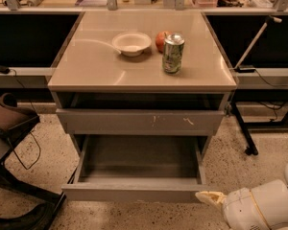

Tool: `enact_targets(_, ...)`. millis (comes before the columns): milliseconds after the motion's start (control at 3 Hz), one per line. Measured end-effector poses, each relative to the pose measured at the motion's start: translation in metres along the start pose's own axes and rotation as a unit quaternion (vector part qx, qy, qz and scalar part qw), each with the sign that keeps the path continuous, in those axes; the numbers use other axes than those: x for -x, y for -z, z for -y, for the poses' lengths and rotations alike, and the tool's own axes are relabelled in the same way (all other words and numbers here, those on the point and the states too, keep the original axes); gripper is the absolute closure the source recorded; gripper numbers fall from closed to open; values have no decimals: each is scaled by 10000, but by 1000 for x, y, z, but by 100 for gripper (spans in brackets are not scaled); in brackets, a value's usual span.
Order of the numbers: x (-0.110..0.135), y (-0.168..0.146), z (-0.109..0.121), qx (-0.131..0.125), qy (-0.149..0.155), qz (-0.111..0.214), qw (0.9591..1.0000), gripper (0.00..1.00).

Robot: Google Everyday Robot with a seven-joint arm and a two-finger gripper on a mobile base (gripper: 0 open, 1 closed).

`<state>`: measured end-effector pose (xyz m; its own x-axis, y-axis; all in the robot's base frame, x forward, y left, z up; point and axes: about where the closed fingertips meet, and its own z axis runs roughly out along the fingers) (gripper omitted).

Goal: Close middle drawer

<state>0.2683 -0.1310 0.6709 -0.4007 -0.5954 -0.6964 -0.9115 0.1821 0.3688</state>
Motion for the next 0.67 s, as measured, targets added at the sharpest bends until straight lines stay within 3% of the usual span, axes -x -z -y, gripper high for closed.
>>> enact_targets(333, -15, -17, 10, -253, -16, -20, 9997, 0)
enact_targets(667, -60, -71, 15, -306, -310, -74, 9990, 0)
